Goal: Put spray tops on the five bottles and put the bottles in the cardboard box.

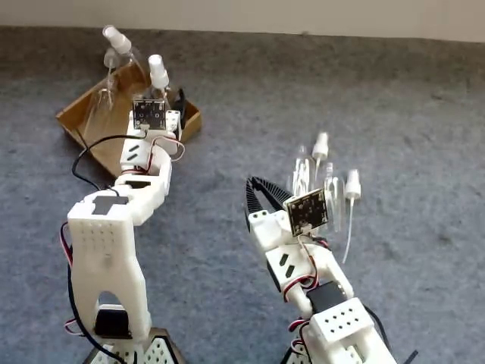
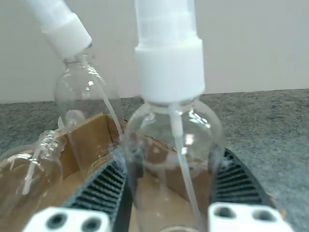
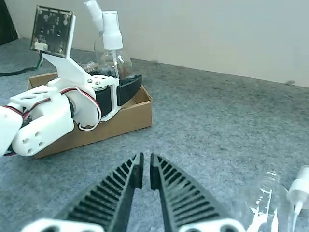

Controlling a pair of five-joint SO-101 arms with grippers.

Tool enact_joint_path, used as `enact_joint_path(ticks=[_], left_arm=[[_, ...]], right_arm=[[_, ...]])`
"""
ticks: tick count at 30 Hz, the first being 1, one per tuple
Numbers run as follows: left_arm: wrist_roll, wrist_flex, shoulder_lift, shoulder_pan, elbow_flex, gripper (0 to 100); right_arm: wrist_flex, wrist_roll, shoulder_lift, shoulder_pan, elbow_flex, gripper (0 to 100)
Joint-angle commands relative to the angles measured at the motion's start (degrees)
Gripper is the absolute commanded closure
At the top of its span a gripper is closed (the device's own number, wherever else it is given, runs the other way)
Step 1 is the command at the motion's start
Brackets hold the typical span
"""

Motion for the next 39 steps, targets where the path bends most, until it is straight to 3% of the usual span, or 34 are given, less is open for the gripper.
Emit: enact_joint_path(ticks=[1, 11, 16, 39], left_arm=[[-0.62, -1.49, -0.66, -0.92, -0.40, 93], [-0.62, -1.49, -0.75, -1.01, -0.13, 93], [-0.53, -1.32, -0.75, -1.01, 0.04, 87], [-0.62, -1.32, -0.66, -1.63, 0.04, 87]], right_arm=[[0.13, 0.44, -0.40, 0.75, 8.57, 96.8], [0.13, 0.44, -0.40, 0.92, 8.57, 96.8], [0.13, 0.44, -0.40, 0.92, 8.57, 96.8], [0.13, 0.44, -0.40, 0.92, 8.57, 96.8]])
